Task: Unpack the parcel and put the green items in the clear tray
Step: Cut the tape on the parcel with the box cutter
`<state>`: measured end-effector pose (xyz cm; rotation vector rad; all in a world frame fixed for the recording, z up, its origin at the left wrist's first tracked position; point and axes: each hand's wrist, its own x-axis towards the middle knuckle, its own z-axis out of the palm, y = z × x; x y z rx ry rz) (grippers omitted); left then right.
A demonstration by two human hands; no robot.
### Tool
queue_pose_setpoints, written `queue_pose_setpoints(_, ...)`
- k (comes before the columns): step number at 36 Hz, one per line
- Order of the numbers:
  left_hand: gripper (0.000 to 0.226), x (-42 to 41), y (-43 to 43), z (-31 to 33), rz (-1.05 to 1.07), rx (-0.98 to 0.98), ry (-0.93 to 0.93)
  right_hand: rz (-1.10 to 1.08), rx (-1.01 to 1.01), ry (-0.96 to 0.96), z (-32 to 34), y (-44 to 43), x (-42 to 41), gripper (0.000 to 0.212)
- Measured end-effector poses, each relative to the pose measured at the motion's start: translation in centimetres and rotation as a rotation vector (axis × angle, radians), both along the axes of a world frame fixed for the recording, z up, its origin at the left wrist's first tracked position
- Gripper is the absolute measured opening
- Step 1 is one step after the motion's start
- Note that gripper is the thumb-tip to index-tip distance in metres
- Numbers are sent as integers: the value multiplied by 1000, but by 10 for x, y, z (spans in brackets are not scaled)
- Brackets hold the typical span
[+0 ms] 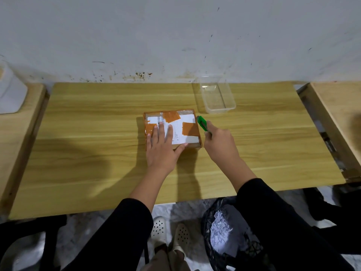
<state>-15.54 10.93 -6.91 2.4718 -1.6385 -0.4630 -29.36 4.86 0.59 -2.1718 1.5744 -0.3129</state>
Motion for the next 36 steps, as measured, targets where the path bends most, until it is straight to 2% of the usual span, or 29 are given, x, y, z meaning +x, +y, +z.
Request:
queue_pose_setpoints(9, 79, 0, 0, -1, -1, -5, -6, 5, -15, 36, -4, -4, 3, 40)
queue_pose_setpoints(22, 78, -1, 0, 1, 3, 5, -14, 1, -9, 246, 1, -7, 13, 35)
queue_pose_setpoints(27, 78, -2, 0, 1, 10, 6, -7, 24, 28, 255, 12, -5, 8, 25)
queue_pose_setpoints(36, 78, -3, -2, 1, 32, 6, -4, 30, 73, 234, 20, 12, -4, 25)
